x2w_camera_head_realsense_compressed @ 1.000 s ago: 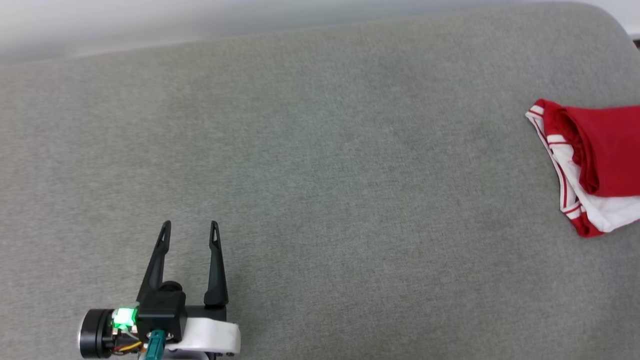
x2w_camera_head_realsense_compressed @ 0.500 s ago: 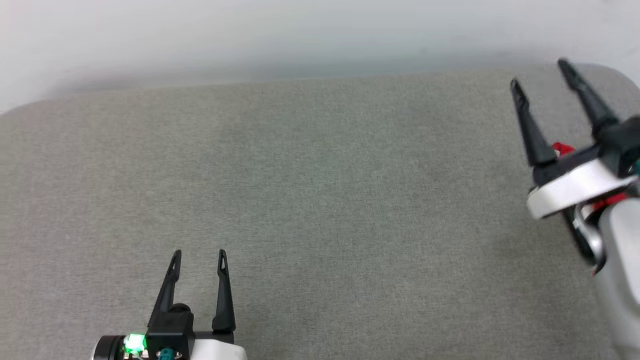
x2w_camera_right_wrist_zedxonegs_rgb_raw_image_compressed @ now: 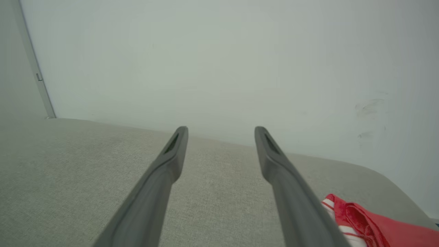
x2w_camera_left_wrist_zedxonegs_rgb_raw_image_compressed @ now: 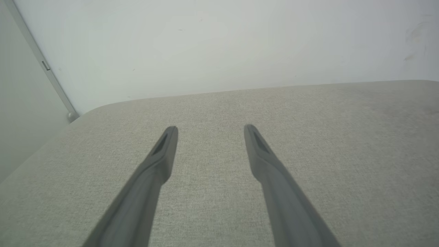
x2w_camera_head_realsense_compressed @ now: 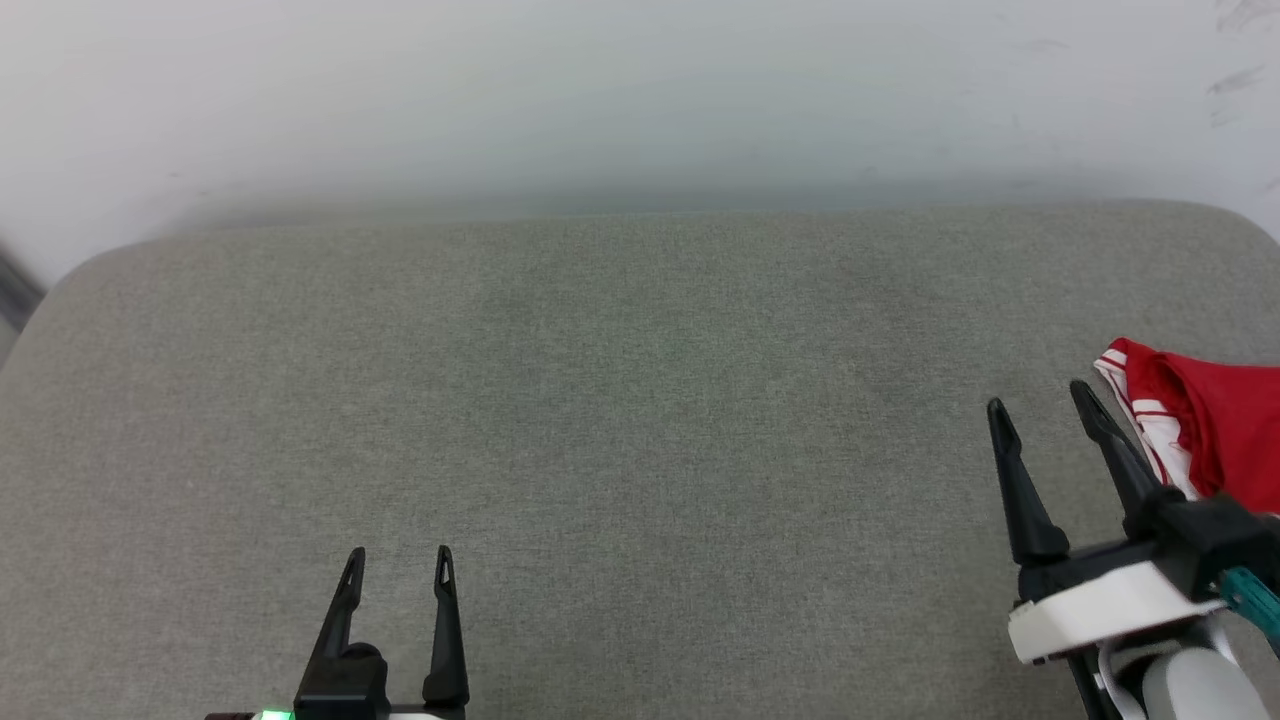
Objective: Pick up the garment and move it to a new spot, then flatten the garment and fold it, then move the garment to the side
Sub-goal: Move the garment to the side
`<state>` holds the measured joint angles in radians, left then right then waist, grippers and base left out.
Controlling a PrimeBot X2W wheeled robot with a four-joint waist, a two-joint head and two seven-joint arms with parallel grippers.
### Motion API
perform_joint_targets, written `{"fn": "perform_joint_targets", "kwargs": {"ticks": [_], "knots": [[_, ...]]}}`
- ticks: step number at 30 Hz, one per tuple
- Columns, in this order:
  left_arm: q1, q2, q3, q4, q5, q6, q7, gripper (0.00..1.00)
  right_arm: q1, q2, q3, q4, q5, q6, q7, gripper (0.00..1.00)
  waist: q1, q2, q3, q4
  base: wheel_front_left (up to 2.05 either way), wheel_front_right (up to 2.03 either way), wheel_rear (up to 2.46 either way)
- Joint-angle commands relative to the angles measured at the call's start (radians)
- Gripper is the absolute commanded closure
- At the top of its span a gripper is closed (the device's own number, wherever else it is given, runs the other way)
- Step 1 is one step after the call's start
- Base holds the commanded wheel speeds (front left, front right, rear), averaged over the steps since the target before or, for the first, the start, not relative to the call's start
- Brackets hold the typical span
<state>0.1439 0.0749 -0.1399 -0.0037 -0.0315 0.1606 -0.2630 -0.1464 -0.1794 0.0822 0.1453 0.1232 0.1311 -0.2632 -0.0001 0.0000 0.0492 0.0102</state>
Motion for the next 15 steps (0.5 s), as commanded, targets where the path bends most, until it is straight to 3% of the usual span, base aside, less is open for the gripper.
{"fn": "perform_joint_targets", "kwargs": {"ticks": [1, 7, 15], "knots": [[0.014, -0.005, 0.003, 0.003, -0.004, -0.006, -0.002, 0.0, 0.047, 0.022, -0.027, -0.023, -0.008, -0.001, -0.001, 0.0, 0.0001, 0.0, -0.011, 0.005, 0.0, 0.0, 0.0], [0.033, -0.007, 0.01, 0.011, -0.005, -0.019, -0.002, 0.0, 0.187, 0.08, -0.096, -0.112, -0.022, -0.001, -0.001, 0.0, 0.0001, 0.0, -0.04, 0.018, 0.0, 0.0, 0.0], [0.057, -0.011, 0.026, 0.014, -0.007, -0.034, -0.002, 0.0, 0.29, 0.119, -0.1, -0.17, -0.013, -0.001, -0.001, 0.0, 0.0001, 0.0, -0.065, 0.019, 0.0, 0.0, 0.0]]}}
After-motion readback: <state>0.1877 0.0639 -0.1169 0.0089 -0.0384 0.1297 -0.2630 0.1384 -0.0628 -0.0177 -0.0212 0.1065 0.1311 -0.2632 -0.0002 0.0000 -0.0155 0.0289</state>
